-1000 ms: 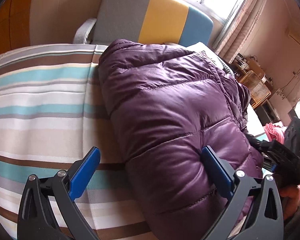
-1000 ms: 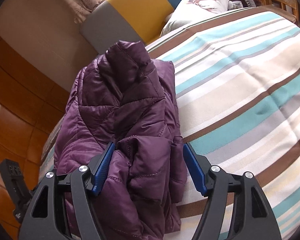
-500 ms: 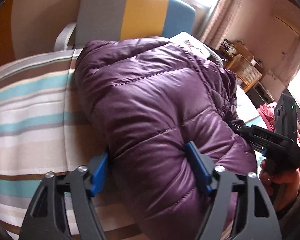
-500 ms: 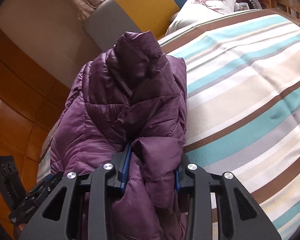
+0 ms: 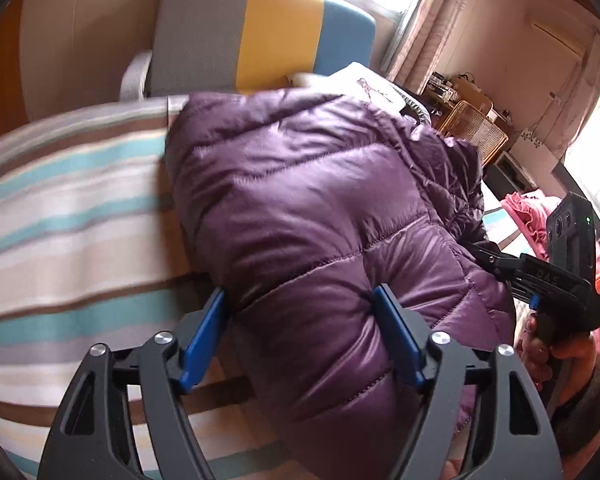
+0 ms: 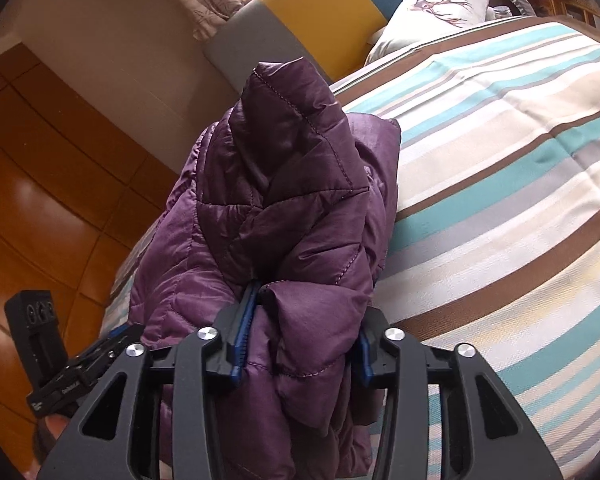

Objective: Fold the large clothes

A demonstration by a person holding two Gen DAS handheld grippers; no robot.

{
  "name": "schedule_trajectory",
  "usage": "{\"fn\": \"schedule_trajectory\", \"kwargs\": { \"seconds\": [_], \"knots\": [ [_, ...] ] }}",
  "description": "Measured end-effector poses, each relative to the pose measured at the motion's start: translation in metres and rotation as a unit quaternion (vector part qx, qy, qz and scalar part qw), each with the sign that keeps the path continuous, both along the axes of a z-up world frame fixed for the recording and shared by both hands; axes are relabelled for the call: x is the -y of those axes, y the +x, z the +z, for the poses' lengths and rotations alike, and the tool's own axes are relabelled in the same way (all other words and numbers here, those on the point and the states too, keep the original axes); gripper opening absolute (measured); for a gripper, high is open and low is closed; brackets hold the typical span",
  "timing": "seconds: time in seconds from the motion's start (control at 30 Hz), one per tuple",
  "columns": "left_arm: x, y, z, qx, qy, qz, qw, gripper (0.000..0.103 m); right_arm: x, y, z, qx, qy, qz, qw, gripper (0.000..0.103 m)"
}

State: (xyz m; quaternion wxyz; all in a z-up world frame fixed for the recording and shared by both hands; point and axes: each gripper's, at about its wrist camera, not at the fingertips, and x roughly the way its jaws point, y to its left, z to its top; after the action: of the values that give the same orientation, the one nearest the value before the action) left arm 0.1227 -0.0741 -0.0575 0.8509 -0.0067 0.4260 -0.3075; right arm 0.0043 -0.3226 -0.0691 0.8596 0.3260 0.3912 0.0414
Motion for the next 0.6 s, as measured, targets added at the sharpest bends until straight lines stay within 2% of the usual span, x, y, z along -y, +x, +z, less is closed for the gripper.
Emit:
{"fn": "schedule_trajectory", "kwargs": {
  "seconds": [0.03,0.1,0.13,0.27,0.3,0.37,0.43,0.5,0.57,0.6],
  "knots": [
    [0.002,0.001,0.003,0.015,0.014,0.004,0.9998,0.089,0.007,0.002,0.000,-0.003,0.009,-0.008,1.000,0.058],
    [0.007,0.004,0.009,0.040,0.034,0.005,0.9986,0.092,0.021,0.003,0.002,0.010,0.048,-0.023,0.999,0.066],
    [0.008,0.008,0.011,0.039,0.034,0.006,0.9987,0.092,0.027,0.005,0.002,0.011,0.055,-0.030,0.998,0.069],
    [0.014,0.035,0.017,-0.001,0.009,0.040,0.9992,0.092,0.044,0.012,0.001,-0.003,0.066,-0.055,0.996,0.069],
    [0.016,0.040,0.018,-0.005,0.013,0.045,0.9989,0.092,0.045,0.015,0.001,-0.006,0.065,-0.058,0.996,0.069],
    [0.029,0.047,0.016,-0.003,0.043,0.046,0.9980,0.094,0.048,0.022,0.001,-0.012,0.053,-0.065,0.996,0.064],
    [0.045,0.052,0.012,0.020,0.086,0.033,0.9955,0.094,0.043,0.033,0.000,-0.030,0.029,-0.068,0.997,0.049],
    [0.061,0.052,0.000,0.036,0.133,0.014,0.9904,0.094,0.042,0.042,-0.008,-0.049,0.016,-0.070,0.996,0.042],
    [0.068,0.052,-0.006,0.039,0.147,0.012,0.9883,0.094,0.042,0.050,-0.020,-0.060,0.013,-0.074,0.995,0.041],
    [0.067,0.054,-0.010,0.029,0.138,0.017,0.9899,0.094,0.044,0.051,-0.028,-0.063,0.021,-0.077,0.995,0.041]
  ]
}}
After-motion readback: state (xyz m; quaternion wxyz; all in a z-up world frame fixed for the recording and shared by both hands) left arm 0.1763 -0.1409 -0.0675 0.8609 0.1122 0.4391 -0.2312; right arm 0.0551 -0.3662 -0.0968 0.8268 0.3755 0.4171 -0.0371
